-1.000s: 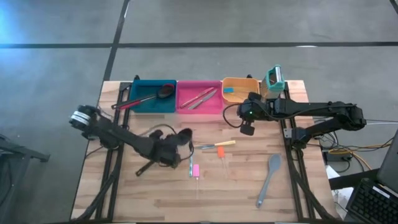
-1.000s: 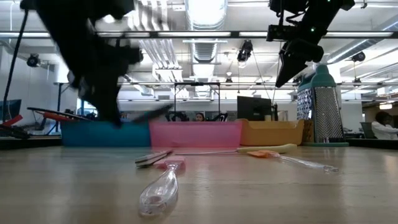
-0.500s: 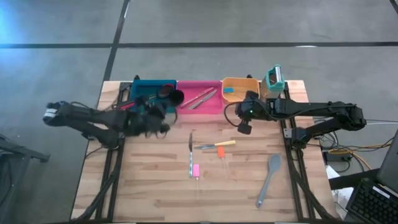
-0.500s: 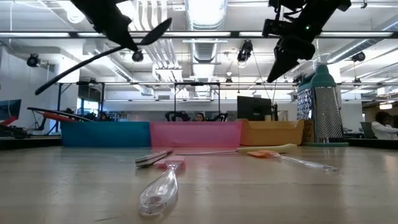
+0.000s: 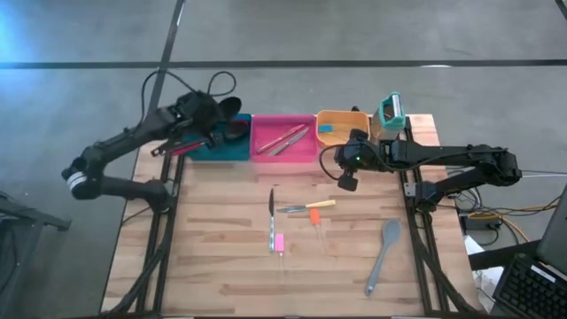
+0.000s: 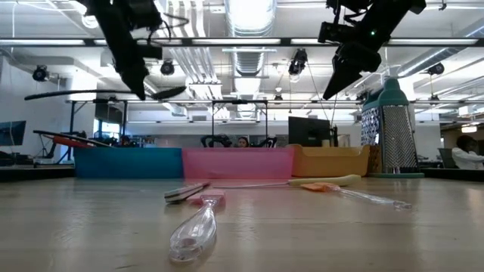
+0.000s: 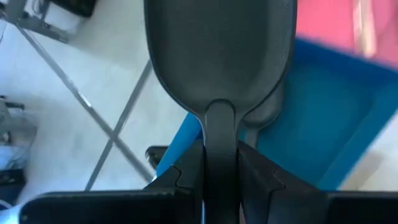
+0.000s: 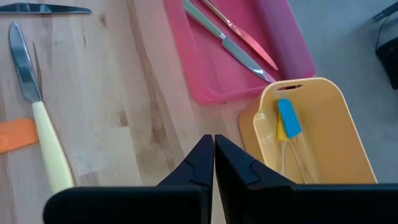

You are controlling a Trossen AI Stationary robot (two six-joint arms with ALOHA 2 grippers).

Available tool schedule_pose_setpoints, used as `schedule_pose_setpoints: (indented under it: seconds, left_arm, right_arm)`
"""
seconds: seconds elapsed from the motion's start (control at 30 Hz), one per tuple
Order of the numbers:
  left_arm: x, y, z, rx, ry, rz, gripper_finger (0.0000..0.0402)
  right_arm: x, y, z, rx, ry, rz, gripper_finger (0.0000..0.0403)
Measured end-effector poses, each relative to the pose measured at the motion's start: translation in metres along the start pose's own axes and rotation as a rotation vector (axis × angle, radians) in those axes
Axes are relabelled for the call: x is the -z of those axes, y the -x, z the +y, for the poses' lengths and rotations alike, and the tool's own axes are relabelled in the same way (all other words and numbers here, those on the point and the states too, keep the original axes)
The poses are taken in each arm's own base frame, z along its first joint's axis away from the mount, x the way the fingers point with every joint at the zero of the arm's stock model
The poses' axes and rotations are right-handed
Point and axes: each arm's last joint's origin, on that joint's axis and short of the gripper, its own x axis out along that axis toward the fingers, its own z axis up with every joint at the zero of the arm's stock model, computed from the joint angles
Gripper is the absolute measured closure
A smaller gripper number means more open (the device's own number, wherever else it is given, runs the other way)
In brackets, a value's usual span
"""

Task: Pick & Place Kitchen Items
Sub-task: Put the black serving spoon into the blue bin

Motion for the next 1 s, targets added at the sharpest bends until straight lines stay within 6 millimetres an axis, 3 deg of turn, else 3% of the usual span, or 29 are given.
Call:
schedule_pose_setpoints:
  seconds: [0.43,1.0]
  left_arm:
    - [-0.006,-0.073,-0.018,0.094,-0.227,0.272,0.0334]
    - [-0.028,-0.130,-0.016,0.135,-0.225,0.400,0.0334]
  right_arm:
    - [0.000,0.000,0.000,0.000,-0.004,-0.001,0.0394]
    - [-0.001,0.000,0.000,0.000,0.002,-0.005,0.0394]
